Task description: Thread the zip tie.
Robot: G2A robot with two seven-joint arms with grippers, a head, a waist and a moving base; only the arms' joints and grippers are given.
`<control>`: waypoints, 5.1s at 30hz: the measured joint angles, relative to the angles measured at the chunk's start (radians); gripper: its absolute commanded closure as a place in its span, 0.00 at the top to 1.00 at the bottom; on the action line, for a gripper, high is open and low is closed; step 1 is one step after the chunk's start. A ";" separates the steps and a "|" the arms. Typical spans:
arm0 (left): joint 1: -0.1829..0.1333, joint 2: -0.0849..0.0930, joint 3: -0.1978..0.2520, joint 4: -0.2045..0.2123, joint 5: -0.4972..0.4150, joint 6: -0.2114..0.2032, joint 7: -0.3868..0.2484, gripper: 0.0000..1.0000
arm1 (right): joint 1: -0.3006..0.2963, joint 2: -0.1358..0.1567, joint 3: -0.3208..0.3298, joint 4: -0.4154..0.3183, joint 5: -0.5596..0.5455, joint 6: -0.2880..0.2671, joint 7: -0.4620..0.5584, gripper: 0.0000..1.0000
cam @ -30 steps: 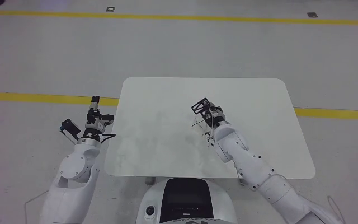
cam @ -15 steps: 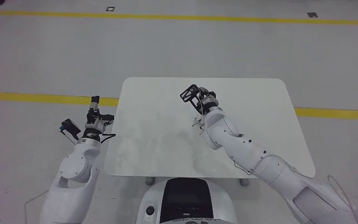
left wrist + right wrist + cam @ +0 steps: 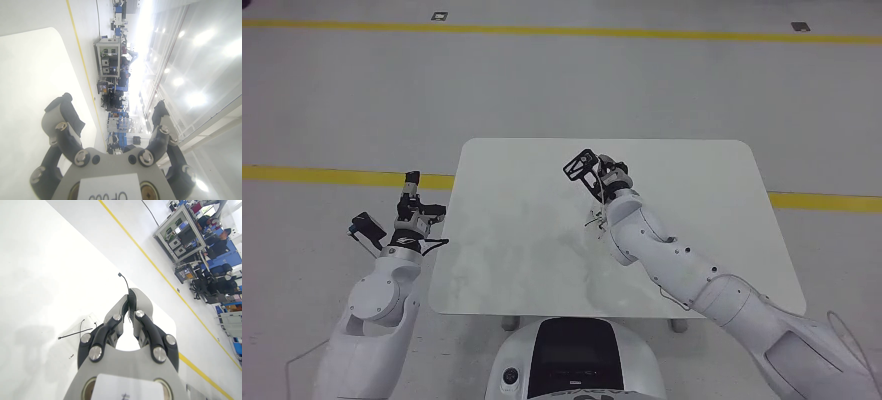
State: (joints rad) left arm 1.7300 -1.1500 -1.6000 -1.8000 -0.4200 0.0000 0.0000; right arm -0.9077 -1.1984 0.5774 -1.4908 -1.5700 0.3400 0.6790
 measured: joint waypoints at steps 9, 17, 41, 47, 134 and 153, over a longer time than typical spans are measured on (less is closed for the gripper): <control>0.000 0.000 0.000 0.000 0.000 0.000 0.000 1.00 | 0.000 -0.018 0.062 -0.051 0.082 -0.034 0.082 0.00; 0.000 0.000 0.000 0.000 0.000 0.000 0.000 1.00 | 0.076 -0.076 0.080 -0.074 0.244 -0.041 0.268 0.00; 0.000 0.000 0.000 0.000 0.000 0.000 0.000 1.00 | 0.106 -0.114 0.097 -0.049 0.335 -0.003 0.279 0.00; 0.000 0.000 0.000 0.000 0.000 0.000 0.000 1.00 | 0.124 -0.149 0.145 -0.030 0.359 0.000 0.327 0.00; -0.172 -0.014 0.226 0.350 1.822 0.108 0.733 1.00 | 0.191 -0.591 0.537 0.360 0.549 0.000 0.336 0.00; -0.270 -0.044 0.413 0.439 1.990 0.301 0.714 1.00 | 0.173 -0.667 0.636 0.395 0.559 0.000 0.251 0.00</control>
State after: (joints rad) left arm 1.4603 -1.1939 -1.1867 -1.3614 1.5700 0.3010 0.7141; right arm -0.7342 -1.8656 1.2135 -1.0954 -1.0107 0.3400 0.9296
